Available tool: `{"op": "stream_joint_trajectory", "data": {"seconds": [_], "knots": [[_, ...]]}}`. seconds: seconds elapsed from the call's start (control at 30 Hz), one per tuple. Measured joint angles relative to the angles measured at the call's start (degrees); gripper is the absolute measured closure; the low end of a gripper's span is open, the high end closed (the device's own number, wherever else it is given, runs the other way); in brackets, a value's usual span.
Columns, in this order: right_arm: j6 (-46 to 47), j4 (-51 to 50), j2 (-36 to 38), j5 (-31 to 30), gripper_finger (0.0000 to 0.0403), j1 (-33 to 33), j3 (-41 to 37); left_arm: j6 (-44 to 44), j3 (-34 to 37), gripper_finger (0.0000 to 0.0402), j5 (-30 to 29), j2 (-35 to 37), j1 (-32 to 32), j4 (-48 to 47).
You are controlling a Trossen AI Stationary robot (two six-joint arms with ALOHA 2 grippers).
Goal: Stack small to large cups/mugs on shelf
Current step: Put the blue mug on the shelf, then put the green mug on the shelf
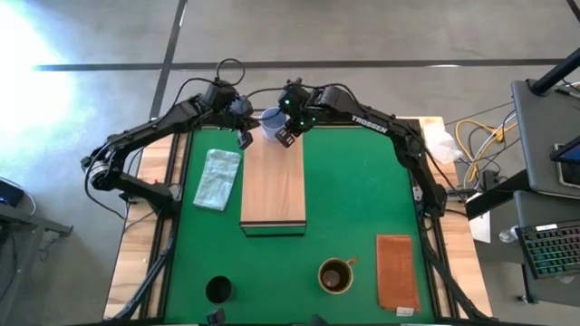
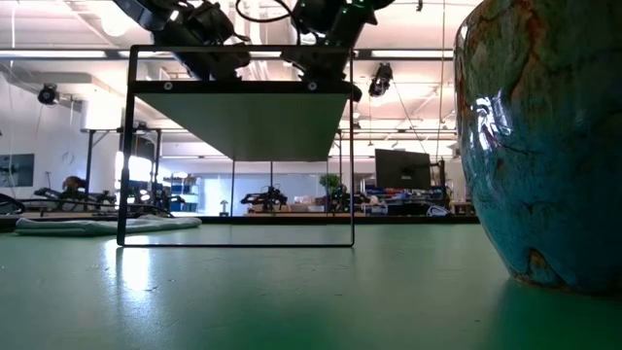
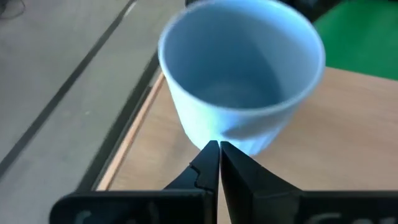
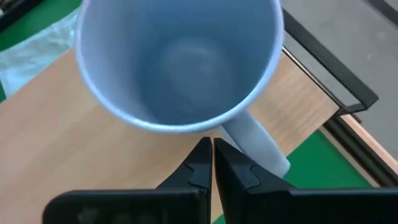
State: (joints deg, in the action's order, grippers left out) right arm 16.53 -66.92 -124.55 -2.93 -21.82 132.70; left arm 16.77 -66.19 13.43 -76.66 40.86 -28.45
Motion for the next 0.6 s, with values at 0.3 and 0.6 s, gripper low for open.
{"op": "stream_joint_trajectory", "data": {"seconds": [0.3,0.6], "knots": [[-0.7,-0.6,0.7,5.5,0.0394,0.3,0.0,0.0,0.0,0.0402,0.0,0.9,0.0,-4.7],[-11.3,-3.3,10.2,7.0,0.0394,1.9,-0.2,-4.2,0.0,0.0402,0.0,11.8,-0.3,-4.9]]}}
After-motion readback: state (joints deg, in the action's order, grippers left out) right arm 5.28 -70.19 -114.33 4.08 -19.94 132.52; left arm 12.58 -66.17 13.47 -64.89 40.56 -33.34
